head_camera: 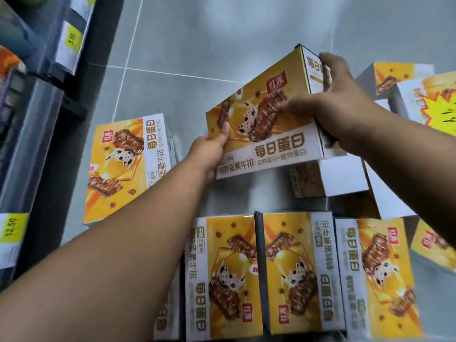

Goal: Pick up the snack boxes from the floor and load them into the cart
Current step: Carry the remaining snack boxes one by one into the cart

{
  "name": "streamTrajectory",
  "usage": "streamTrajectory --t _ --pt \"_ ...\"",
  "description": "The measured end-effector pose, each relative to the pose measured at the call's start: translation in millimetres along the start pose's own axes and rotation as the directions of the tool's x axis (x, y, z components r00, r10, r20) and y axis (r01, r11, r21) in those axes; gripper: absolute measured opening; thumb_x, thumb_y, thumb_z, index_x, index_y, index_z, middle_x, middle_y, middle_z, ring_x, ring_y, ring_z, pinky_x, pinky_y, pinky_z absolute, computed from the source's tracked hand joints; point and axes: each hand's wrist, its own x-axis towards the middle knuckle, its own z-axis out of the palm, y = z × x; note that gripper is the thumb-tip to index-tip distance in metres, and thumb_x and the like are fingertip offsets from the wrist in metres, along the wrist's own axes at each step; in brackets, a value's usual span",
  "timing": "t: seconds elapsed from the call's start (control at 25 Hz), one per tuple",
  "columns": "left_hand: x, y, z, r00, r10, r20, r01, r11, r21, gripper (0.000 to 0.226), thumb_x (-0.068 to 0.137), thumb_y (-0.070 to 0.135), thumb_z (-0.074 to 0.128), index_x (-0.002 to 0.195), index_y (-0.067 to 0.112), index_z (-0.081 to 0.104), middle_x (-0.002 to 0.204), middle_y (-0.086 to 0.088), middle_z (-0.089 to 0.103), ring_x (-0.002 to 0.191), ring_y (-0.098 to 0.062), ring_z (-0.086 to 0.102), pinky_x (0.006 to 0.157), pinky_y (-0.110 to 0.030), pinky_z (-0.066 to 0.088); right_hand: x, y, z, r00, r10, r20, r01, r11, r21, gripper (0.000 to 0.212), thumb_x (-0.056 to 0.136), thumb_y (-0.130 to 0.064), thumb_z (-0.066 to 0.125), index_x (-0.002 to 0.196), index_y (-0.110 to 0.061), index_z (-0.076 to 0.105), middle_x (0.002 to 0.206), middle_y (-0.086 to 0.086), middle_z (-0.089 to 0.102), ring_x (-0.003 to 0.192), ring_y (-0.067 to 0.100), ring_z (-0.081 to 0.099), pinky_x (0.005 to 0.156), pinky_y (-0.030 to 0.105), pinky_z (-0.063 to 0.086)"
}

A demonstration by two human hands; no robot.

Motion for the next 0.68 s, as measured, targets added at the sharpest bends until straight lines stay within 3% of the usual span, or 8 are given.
streamTrajectory --t 0.2,0.4,0.52,0.68 --pt "-115.1 58.3 -4.1 0.995 0.085 -0.046 -0.083 0.995 0.058 0.046 0.087 0.045 0.066 0.118 0.015 0.052 0.102 -0.004 0.069 0.072 -0.014 0.068 0.042 -0.02 0.049 -67.1 -52.7 -49.0 0.995 0.09 0.036 -0.096 0.968 0.23 0.096 0.075 -0.007 0.078 0.149 -0.033 0.022 0.122 0.004 0.06 0.081 0.023 0.073 0.062 0.036 0.059" --pt "-255.6 151.6 -27.9 0.971 0.234 -0.053 -0.223 0.962 0.158 0.07 0.064 0.055 0.082 0.116 0.022 0.048 0.105 -0.002 0.069 0.088 -0.021 0.071 0.075 -0.042 0.059 -160.5 -144.7 -121.3 0.993 0.106 0.056 -0.12 0.867 0.483 0.082 0.07 -0.005 0.071 0.142 -0.028 0.038 0.098 0.005 0.071 0.07 0.022 0.072 0.056 0.032 0.057" --pt "-346.9 217.6 -39.2 0.985 0.127 0.117 -0.132 0.991 0.038 0.065 0.07 0.03 0.084 0.119 0.012 0.045 0.099 -0.01 0.067 0.081 -0.026 0.07 0.072 -0.046 0.059 -223.8 -206.5 -163.9 0.993 0.087 0.082 -0.118 0.819 0.562 0.087 0.062 -0.006 0.071 0.141 -0.023 0.039 0.092 0.007 0.072 0.069 0.024 0.071 0.057 0.034 0.058" --pt "-476.1 297.9 -51.1 0.938 0.101 0.331 -0.122 0.992 0.043 0.076 0.064 0.024 0.081 0.129 0.005 0.048 0.102 -0.017 0.066 0.084 -0.032 0.069 0.081 -0.054 0.056 -318.2 -293.2 -228.7 0.996 0.016 0.091 -0.072 0.75 0.658 0.081 0.066 -0.005 0.066 0.142 -0.02 0.038 0.09 0.008 0.074 0.07 0.027 0.071 0.056 0.036 0.058"
